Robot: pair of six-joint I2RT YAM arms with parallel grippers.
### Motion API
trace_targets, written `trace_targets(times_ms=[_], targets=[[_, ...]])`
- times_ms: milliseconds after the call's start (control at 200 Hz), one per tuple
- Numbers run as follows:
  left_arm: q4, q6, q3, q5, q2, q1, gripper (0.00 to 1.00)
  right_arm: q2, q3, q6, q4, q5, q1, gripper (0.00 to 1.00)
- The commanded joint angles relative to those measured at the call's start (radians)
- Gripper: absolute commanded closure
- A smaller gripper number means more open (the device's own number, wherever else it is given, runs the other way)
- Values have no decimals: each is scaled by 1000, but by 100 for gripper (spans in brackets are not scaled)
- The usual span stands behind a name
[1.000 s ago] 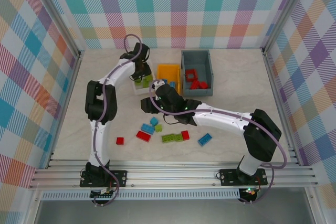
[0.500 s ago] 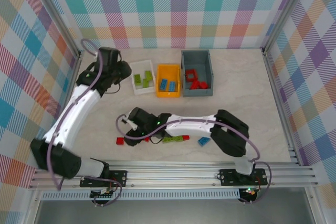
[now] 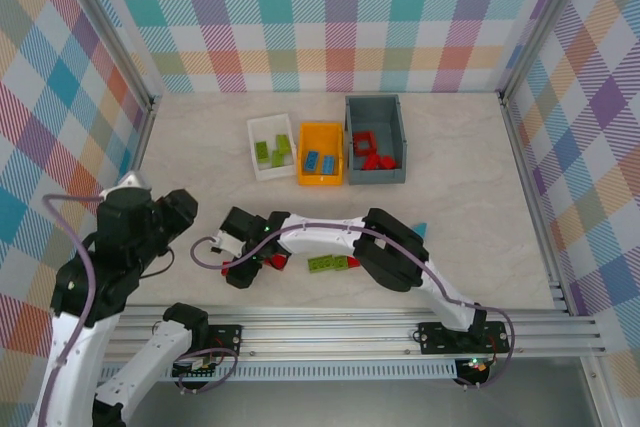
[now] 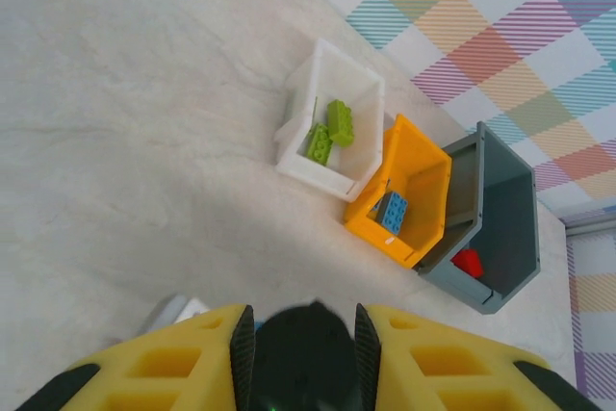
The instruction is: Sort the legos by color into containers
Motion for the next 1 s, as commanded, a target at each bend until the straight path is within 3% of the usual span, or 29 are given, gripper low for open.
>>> trace_targets(times_ms=[0,260,475,725,915,995], targets=[[-114,-25,-7,-25,-39,10,65,50,76,-48,-65,3,4,29],[-180,-15,31,-68,-82,11,65,151,220,-46,-112,4,21,45],[-178,-11,37,-64,-77,10,65,137,214,-29,-105,27,24,68],[-78,9,-13,88,-22,10,65,-189,-36,73,50,77,-35,74],[140,-20,-80,365,117,1,64,-520,-332,205,96,123,-250,75],[264,-64,-97,381,217,-91,65,-589,-405,261,64,176,-367,75]])
